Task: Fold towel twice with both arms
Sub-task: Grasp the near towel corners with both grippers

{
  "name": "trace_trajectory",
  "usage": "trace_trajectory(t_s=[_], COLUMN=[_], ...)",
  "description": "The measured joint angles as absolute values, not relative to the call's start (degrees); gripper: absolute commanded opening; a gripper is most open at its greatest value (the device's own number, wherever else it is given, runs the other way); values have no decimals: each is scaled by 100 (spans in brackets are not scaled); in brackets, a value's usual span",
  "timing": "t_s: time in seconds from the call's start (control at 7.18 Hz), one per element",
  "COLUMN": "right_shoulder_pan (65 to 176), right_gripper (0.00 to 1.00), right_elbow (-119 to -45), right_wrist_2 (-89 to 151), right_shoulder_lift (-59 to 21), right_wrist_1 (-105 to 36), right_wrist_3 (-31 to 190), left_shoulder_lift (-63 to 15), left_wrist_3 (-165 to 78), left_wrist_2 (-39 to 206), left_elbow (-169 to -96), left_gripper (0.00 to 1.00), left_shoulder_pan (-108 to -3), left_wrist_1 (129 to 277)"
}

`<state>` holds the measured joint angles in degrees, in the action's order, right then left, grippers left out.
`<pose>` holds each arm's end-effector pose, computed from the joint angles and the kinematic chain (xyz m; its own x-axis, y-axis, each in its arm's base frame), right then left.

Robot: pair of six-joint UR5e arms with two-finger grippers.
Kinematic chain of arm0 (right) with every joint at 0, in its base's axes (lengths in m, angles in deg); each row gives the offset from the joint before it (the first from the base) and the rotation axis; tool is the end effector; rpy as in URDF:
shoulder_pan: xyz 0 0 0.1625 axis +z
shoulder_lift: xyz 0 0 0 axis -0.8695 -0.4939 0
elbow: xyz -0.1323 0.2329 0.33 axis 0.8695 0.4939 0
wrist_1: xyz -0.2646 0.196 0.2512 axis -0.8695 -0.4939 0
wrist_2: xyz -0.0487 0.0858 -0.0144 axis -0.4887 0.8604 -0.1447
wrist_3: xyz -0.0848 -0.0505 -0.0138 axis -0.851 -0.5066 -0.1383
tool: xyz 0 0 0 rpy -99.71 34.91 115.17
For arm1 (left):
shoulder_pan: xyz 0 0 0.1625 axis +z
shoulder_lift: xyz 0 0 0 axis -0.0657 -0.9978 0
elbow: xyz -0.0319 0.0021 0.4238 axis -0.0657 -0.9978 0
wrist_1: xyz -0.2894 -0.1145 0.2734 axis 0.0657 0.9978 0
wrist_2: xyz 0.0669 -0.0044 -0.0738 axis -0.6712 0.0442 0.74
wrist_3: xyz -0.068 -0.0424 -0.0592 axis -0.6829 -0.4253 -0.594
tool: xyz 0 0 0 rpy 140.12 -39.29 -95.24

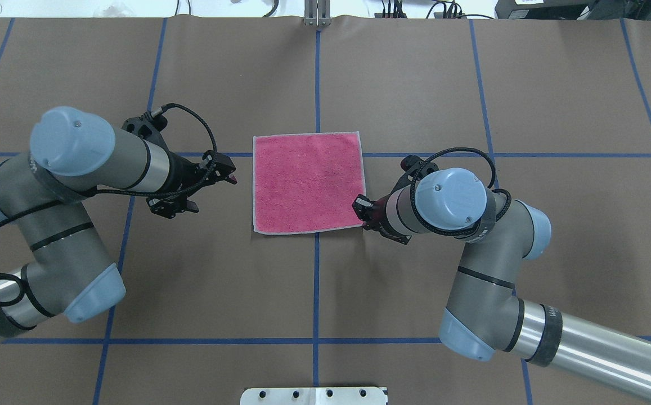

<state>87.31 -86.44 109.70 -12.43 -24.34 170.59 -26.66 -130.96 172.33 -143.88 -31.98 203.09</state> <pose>-0.5290 -0.3953 0.2894 0.3636 0.5145 0.7765 -0.4189 0.8349 -0.3570 0.4405 -0.4386 0.2894 0.3170 -0.4713 -0.8230 0.3757 0.8592 -0.3473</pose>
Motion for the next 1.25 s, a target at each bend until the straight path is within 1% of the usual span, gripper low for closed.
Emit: trace_trajectory(t_s=[0.14,0.28,0.42,0.56,0.98,1.11,1.25], right_shoulder_pan=[8714,8694,8674,8661,8648,8647,8646], right_gripper=[0,0,0,0,0,0,0], right_elbow=[-8834,-8976,-9038,-9058,-9064,-9064,-9062], right_wrist_2=[10977,10980,10981,10983,11003,11006,11007], right_shoulder_lift=[-1314,-1392,-1438,-1461,-1476,-1478,-1480], right_wrist_1=[-2592,-2675,-2707,-2718,-2724,-2724,-2724], right_wrist_3=[17057,17055,17055,17053,17050,17050,17050], left_shoulder_lift=[-2678,-2715,-2785,-2886,-3177,-3195,-3206], left_wrist_3=[-13199,-13316,-13355,-13275,-13116,-13159,-13240], left_wrist_2=[16865,16673,16598,16576,16575,16564,16558], left_elbow=[-14371,-14342,-14303,-14232,-14059,-14025,-13981], left_gripper=[94,91,83,100,99,87,63], left_shoulder_pan=[-2951,-2739,-2551,-2408,-2269,-2261,-2251], left_wrist_1=[20296,20200,20052,19966,19916,19907,19900])
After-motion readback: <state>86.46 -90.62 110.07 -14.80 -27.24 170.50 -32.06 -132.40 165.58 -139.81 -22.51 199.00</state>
